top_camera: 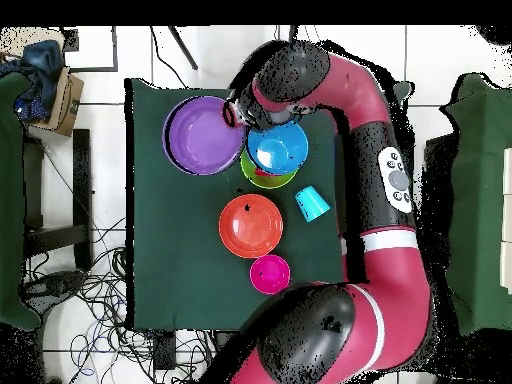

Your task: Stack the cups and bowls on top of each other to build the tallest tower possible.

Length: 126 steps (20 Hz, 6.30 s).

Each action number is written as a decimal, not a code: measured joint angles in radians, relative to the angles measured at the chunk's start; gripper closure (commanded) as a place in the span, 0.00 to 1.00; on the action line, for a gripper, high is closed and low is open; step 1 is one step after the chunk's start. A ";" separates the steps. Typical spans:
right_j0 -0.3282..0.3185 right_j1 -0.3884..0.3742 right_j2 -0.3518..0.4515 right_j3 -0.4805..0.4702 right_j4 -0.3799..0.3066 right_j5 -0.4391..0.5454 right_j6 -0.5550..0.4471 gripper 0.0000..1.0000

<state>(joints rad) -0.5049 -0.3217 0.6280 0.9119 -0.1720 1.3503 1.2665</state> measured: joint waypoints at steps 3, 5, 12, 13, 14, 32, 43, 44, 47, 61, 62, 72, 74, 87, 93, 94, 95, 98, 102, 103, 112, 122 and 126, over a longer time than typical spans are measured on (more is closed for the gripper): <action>-0.012 -0.009 0.000 0.000 0.000 0.006 0.000 1.00; -0.028 -0.017 0.000 0.000 0.000 0.006 0.000 1.00; -0.085 -0.021 0.003 0.000 0.002 0.006 0.000 1.00; -0.095 -0.021 0.005 0.000 0.002 0.006 0.000 1.00; -0.105 -0.021 0.007 0.000 0.002 0.006 0.000 1.00; -0.169 -0.020 0.022 0.020 -0.003 0.006 0.000 1.00; -0.169 -0.015 0.022 0.068 -0.070 -0.070 0.000 1.00; -0.170 -0.015 0.022 0.080 -0.080 -0.092 0.000 1.00; -0.175 -0.016 0.024 0.109 -0.102 -0.144 0.000 1.00; -0.216 -0.018 0.060 0.236 -0.170 -0.270 0.000 1.00; -0.219 -0.019 0.065 0.239 -0.171 -0.270 0.000 1.00; -0.250 -0.028 0.099 0.271 -0.178 -0.270 0.000 1.00; -0.270 -0.038 0.120 0.289 -0.178 -0.270 0.000 0.00; -0.302 -0.040 0.165 0.293 -0.184 -0.210 -0.029 0.00; -0.304 -0.040 0.185 0.295 -0.188 -0.183 -0.062 0.00; -0.304 -0.041 0.189 0.295 -0.190 -0.180 -0.067 0.00; -0.304 -0.041 0.191 0.295 -0.191 -0.180 -0.070 0.00; -0.304 -0.041 0.194 0.295 -0.192 -0.180 -0.071 0.00; -0.304 -0.041 0.197 0.295 -0.196 -0.180 -0.071 0.00; -0.304 -0.041 0.197 0.295 -0.196 -0.179 -0.071 0.00; -0.337 -0.068 0.227 0.325 -0.198 -0.121 -0.071 0.00; -0.415 -0.160 0.280 0.343 -0.194 0.146 -0.071 0.00; -0.424 -0.186 0.303 0.340 -0.191 0.225 -0.071 0.00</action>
<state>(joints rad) -0.9291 -0.5073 0.9314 1.2516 -0.3626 1.5757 1.1951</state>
